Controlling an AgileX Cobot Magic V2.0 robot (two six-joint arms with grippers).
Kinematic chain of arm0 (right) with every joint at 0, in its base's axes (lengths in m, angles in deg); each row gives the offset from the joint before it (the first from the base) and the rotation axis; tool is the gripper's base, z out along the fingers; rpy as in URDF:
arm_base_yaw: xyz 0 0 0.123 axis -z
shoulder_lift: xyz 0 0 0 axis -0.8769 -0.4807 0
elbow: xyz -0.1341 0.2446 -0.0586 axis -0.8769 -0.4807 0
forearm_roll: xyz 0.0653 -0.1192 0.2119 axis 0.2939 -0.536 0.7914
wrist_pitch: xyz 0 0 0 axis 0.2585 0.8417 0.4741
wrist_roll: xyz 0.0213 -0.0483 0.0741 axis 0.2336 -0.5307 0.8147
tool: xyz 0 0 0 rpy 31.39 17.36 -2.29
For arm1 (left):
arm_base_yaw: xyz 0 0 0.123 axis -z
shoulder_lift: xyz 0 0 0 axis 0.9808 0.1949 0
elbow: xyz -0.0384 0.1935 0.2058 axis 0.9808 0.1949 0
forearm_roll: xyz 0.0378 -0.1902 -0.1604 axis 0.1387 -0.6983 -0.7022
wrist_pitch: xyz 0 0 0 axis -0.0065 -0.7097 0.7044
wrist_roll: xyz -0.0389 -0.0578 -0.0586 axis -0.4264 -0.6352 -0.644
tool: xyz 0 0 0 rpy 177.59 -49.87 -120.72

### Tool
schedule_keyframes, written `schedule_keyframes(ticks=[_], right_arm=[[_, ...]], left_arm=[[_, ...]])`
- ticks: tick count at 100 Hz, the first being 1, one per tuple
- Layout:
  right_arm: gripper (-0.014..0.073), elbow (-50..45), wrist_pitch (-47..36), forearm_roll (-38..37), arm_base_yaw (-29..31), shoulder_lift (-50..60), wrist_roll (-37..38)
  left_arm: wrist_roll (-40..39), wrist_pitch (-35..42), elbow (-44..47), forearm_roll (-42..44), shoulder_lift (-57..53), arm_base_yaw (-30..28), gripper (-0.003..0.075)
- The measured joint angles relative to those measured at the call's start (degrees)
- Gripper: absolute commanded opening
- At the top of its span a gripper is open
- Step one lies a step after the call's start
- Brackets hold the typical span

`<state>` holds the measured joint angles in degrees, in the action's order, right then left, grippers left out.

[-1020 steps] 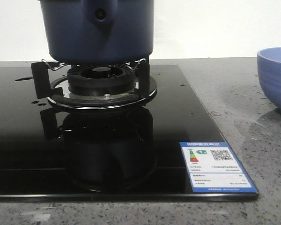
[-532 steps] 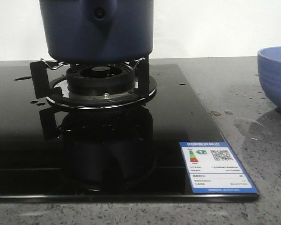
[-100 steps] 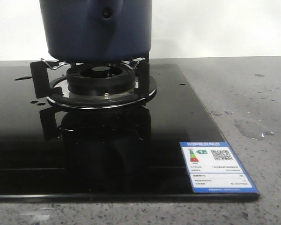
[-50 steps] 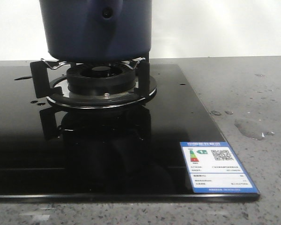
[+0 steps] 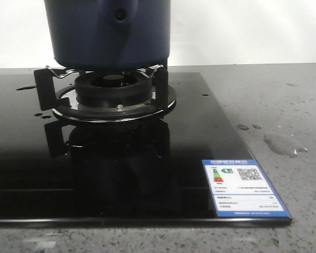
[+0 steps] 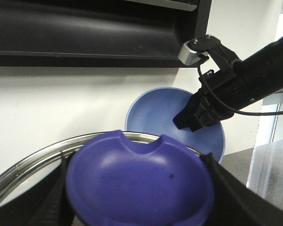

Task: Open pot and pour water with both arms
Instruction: 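Carry the bowl over the open pot and tilt it to pour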

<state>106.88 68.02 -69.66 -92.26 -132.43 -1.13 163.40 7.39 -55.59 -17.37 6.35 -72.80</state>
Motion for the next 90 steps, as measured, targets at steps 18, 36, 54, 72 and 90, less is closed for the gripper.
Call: schedule_keyframes(ticks=[18, 36, 54, 72, 90], right_arm=[[-0.0039, 0.0, -1.6, -7.9, -2.0, 0.0, 0.4], [-0.0039, 0.0, -2.6, -14.9, -3.8, 0.0, 0.5], [-0.0039, 0.1, -3.5, -21.1, -6.2, -1.2, 0.6], [-0.0039, 0.1, -3.9, -25.3, -7.7, -3.1, 0.8], [-0.0039, 0.1, -5.0, -31.9, -9.0, -4.1, 2.9]], left_arm=[[0.0, 1.5, 0.0, -0.1, 0.0, 0.0, 0.0336], [0.0, 1.9, 0.0, -0.3, 0.0, 0.0, 0.0336], [0.0, 1.9, 0.0, -0.3, 0.0, 0.0, 0.0336], [0.0, 2.0, 0.0, -0.3, 0.0, 0.0, 0.0336], [0.0, 2.0, 0.0, -0.4, 0.0, 0.0, 0.0336]])
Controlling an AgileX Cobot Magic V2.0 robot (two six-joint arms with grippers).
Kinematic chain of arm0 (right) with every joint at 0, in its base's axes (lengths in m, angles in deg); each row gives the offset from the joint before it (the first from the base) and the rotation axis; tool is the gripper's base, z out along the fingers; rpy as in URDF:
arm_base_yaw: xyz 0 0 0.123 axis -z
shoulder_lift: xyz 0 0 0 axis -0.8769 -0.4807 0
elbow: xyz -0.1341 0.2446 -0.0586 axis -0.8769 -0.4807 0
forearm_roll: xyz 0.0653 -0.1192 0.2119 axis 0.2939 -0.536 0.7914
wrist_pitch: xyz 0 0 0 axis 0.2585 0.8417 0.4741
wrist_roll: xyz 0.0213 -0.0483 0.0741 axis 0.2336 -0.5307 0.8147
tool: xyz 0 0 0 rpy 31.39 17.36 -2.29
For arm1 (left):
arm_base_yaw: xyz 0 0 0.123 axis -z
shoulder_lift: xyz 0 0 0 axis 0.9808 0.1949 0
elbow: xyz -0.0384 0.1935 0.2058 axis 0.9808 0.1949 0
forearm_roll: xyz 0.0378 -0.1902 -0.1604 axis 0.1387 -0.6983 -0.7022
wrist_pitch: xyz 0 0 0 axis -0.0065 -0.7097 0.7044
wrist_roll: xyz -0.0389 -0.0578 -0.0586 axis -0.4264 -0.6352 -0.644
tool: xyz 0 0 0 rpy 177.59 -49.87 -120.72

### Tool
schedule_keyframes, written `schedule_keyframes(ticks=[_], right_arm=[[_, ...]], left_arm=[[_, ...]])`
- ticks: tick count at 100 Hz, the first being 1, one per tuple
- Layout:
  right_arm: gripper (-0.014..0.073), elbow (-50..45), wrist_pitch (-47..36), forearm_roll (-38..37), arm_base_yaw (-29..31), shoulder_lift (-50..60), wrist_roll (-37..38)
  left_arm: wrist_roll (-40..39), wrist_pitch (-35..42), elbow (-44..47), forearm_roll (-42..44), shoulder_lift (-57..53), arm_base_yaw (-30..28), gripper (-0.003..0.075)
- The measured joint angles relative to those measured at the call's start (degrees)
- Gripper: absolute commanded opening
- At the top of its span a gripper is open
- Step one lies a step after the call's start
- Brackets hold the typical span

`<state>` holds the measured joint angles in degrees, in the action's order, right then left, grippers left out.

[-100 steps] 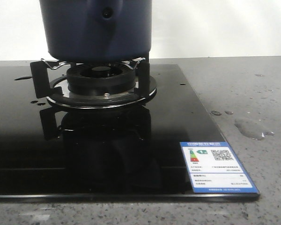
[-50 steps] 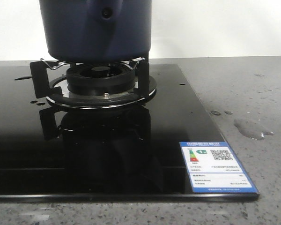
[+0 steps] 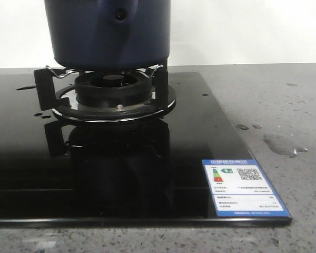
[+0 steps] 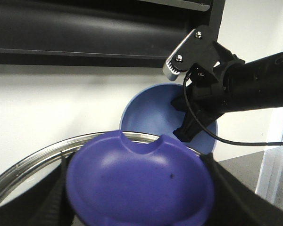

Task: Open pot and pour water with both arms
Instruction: 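Carry the bowl over the open pot and tilt it to pour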

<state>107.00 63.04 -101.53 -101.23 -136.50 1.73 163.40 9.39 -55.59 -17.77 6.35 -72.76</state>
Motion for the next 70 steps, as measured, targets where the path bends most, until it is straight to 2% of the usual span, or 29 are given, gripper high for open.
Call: schedule_keyframes(ticks=[70], right_arm=[[-0.004, 0.1, -2.7, -20.4, -5.4, 0.0, 2.9]], left_arm=[[0.0, 3.3, 0.0, 1.0, 0.0, 4.7, 0.0336]])
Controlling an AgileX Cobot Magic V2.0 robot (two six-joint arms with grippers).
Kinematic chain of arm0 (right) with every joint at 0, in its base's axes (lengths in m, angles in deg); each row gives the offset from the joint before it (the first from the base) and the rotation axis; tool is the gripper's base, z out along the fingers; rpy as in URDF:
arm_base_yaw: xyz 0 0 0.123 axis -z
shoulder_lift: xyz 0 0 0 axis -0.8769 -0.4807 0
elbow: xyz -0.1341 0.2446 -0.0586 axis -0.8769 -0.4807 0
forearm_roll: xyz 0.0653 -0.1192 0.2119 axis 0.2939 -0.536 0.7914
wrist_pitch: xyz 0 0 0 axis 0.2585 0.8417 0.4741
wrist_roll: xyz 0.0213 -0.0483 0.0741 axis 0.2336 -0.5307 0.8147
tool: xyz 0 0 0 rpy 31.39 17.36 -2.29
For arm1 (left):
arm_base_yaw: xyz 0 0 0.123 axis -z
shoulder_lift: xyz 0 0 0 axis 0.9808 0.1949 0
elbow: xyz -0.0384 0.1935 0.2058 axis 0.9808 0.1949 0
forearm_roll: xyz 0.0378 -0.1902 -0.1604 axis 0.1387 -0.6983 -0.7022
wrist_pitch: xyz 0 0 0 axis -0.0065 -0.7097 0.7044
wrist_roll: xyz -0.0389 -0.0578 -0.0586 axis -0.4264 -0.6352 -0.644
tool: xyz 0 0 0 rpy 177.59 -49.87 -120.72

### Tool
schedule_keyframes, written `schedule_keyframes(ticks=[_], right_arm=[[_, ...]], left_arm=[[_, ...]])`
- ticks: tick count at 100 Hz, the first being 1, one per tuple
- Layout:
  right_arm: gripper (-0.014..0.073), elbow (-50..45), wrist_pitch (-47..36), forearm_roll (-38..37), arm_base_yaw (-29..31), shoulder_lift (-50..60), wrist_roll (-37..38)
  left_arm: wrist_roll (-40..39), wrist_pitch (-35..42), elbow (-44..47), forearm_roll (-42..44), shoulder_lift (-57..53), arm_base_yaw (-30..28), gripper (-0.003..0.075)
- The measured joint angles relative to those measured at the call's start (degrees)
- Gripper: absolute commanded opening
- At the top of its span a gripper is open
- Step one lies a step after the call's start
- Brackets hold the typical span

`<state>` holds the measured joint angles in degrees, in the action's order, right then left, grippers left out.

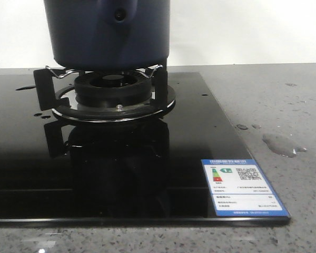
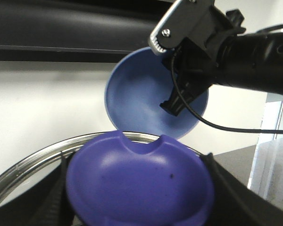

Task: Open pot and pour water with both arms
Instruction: 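Carry the bowl over the open pot and tilt it to pour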

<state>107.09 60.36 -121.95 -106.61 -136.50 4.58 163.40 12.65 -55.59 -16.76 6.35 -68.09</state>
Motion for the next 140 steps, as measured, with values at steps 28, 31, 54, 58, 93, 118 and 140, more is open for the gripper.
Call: schedule_keyframes(ticks=[28, 31, 54, 58, 93, 118, 140], right_arm=[[-0.0041, 0.0, -0.2, -4.2, -1.1, 0.0, 0.1], [-0.0041, 0.0, -0.2, -4.4, -1.1, 0.0, 0.1], [-0.0041, 0.0, 2.4, 3.9, -0.9, 0.0, 1.5], [-0.0041, 0.0, 3.6, 6.2, -0.7, 0.0, 3.1], [-0.0043, 0.0, 14.6, 29.2, 7.3, 2.7, 6.5], [-0.0043, 0.0, 16.5, 50.2, 20.6, 10.2, 3.4], [-0.0043, -5.6, 16.6, 66.0, 32.2, 19.2, -0.9]], left_arm=[[0.0, 3.2, 0.0, 0.4, 0.0, 1.9, 0.0336], [0.0, 3.2, 0.0, 0.4, 0.0, 1.9, 0.0336], [0.0, 3.4, 0.0, 0.4, 0.0, 2.0, 0.0336], [0.0, 3.4, 0.0, 0.4, 0.0, 2.0, 0.0336], [0.0, 0.0, 0.0, 0.4, 0.0, 2.0, 0.0336], [0.0, -7.8, -1.8, 1.4, 4.8, 2.0, 0.0336], [0.0, -11.4, -6.5, 3.1, 10.8, 2.2, 0.0336]])
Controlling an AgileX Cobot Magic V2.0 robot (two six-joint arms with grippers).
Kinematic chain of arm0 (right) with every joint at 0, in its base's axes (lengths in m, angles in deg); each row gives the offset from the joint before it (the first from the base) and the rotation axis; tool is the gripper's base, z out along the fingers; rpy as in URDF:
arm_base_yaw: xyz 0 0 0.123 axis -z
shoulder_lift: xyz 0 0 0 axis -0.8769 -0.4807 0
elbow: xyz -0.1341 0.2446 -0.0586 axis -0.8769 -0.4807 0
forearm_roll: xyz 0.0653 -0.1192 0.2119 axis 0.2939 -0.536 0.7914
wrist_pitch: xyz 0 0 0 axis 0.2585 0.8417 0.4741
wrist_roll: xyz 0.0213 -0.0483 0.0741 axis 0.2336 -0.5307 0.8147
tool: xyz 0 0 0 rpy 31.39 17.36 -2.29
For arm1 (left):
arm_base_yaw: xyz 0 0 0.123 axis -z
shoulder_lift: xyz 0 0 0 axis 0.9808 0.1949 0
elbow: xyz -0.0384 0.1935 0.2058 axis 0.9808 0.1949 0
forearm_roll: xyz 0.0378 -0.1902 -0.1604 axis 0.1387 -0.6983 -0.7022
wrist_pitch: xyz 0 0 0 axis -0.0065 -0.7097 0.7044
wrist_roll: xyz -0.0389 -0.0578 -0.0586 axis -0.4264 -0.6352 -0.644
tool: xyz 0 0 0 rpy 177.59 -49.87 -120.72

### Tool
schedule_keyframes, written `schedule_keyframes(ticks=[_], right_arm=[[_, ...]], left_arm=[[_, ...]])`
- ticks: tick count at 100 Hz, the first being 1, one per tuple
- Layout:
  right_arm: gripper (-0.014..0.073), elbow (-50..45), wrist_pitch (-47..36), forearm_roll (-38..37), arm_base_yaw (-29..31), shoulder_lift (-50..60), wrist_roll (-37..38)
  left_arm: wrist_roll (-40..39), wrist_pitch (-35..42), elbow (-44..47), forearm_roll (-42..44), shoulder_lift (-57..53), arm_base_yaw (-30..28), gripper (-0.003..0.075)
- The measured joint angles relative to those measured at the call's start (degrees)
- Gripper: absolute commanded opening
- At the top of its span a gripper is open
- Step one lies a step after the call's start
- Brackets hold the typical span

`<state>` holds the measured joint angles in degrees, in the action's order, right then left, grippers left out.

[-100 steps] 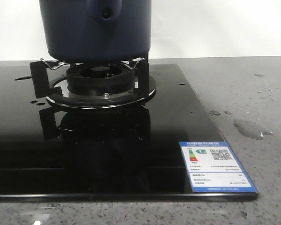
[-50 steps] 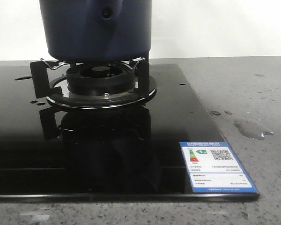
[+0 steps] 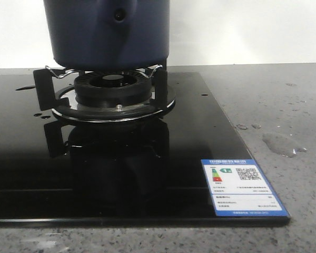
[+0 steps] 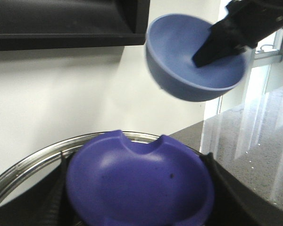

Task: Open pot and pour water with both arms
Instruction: 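Carry the bowl over the open pot and tilt it to pour, then set the bowl back on the counter and open the right gripper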

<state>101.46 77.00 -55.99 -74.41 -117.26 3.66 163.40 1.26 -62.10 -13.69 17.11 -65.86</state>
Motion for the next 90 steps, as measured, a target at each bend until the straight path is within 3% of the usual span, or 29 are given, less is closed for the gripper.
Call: schedule_keyframes(ticks=[17, 35, 59, 81, 90], right_arm=[[-0.0043, -16.5, -0.2, 5.6, 9.1, 9.7, -3.1], [-0.0043, -40.7, -4.4, 14.4, 18.9, 19.2, -7.8], [-0.0042, -65.9, -15.4, 17.2, 21.6, 25.2, -10.1], [-0.0039, -74.7, -22.5, 18.7, 21.7, 25.2, -10.4], [0.0011, -75.2, -24.3, 18.7, 21.7, 25.2, -10.5]], left_arm=[[0.0, -2.1, -2.9, 1.2, 4.6, 0.0, 0.0336], [2.1, -2.8, -4.8, 1.8, 9.3, 0.0, 0.0336], [4.3, -3.6, -7.0, 2.0, 14.5, 0.2, 0.0336], [6.1, -3.8, -8.9, 2.2, 17.3, 2.4, 0.0336], [7.0, -4.2, -9.7, 2.2, 18.1, 3.2, 0.0336]])
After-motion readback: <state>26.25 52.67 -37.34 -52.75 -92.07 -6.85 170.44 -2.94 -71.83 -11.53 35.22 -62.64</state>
